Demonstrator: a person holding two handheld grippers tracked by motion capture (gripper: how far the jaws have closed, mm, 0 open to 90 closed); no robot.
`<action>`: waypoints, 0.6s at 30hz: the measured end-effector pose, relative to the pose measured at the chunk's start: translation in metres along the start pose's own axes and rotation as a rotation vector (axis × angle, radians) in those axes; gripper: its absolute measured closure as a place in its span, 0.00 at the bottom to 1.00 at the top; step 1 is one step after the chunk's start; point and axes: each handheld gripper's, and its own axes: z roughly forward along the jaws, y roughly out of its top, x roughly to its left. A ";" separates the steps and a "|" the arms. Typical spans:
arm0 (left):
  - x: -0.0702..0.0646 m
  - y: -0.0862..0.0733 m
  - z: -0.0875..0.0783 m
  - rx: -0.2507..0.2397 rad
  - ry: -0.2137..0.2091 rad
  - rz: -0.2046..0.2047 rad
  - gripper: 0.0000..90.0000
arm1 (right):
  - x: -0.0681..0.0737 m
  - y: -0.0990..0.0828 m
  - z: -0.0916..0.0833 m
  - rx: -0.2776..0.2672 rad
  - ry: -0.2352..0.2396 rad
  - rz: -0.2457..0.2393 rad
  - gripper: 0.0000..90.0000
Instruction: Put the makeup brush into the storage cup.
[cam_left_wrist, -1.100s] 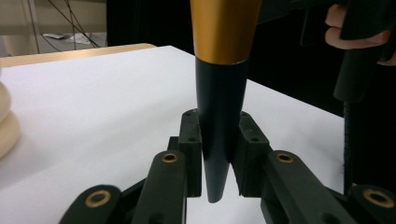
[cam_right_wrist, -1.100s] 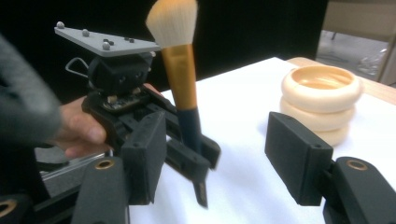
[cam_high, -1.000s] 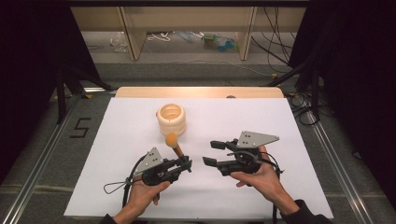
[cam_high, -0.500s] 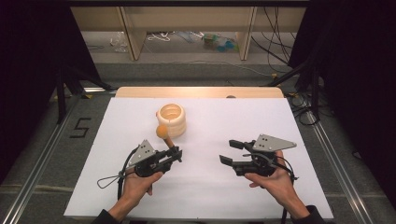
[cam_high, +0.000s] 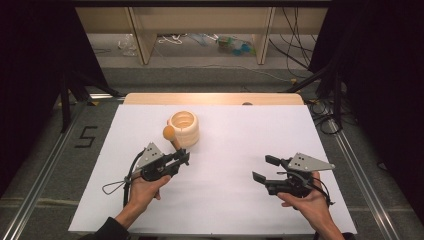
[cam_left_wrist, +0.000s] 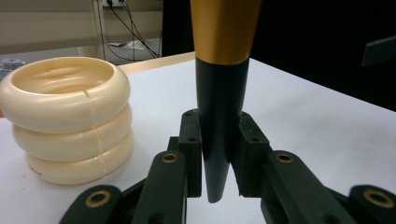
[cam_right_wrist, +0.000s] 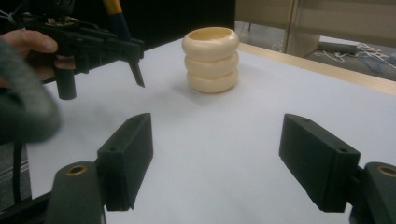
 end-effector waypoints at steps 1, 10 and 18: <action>0.002 0.001 0.000 -0.002 0.003 0.000 0.84 | 0.000 -0.001 -0.001 0.006 -0.003 -0.001 0.30; 0.018 0.008 0.001 -0.018 0.049 -0.003 0.84 | -0.002 -0.012 -0.005 -0.026 -0.045 -0.010 0.29; 0.028 0.012 0.003 -0.013 0.067 0.006 0.84 | -0.002 -0.018 -0.012 0.003 -0.101 -0.030 0.23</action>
